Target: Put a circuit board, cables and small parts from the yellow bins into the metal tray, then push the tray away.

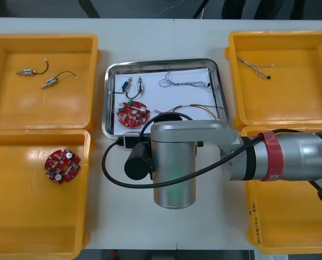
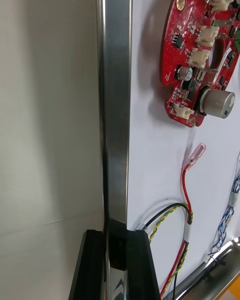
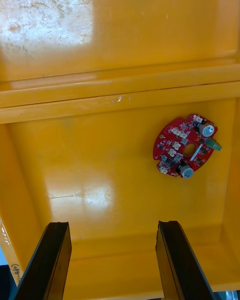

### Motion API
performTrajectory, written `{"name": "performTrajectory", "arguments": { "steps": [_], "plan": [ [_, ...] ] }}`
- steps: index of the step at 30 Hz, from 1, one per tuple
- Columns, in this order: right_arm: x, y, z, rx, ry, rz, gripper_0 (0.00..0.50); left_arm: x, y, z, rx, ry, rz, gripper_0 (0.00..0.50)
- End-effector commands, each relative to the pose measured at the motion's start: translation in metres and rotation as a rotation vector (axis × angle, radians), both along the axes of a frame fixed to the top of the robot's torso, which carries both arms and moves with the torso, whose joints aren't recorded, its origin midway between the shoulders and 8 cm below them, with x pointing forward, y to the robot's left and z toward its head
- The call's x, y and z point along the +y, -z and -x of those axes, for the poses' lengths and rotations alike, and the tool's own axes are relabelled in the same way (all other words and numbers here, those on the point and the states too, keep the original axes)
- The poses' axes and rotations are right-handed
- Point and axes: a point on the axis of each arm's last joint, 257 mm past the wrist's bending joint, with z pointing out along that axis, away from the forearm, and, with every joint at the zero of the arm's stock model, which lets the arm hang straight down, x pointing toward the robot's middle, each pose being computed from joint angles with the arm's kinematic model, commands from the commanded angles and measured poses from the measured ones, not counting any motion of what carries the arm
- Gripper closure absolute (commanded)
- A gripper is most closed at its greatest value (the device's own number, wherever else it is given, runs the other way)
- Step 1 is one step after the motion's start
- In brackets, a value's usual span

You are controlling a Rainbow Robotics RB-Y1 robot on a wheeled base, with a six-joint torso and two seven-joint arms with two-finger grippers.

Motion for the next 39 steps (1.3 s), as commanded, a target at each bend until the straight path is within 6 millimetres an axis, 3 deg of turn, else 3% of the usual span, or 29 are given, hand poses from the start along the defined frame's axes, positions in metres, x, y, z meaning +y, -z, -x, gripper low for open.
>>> {"name": "performTrajectory", "arguments": {
  "steps": [1,18,28,39],
  "plan": [
    [0.009,-0.028,-0.020,-0.085,0.003,-0.035,0.500,0.015,-0.014,0.004,-0.021,0.008,-0.066,0.000],
    [0.016,-0.058,-0.064,-0.196,0.001,-0.051,0.500,0.015,-0.014,0.004,-0.021,0.008,-0.066,0.000],
    [0.025,-0.063,-0.091,-0.217,-0.034,-0.095,0.500,0.015,-0.014,0.004,-0.021,0.008,-0.066,0.000],
    [0.019,-0.071,-0.118,-0.245,-0.026,-0.106,0.500,0.015,-0.014,0.004,-0.021,0.008,-0.066,0.000]
  ]
}}
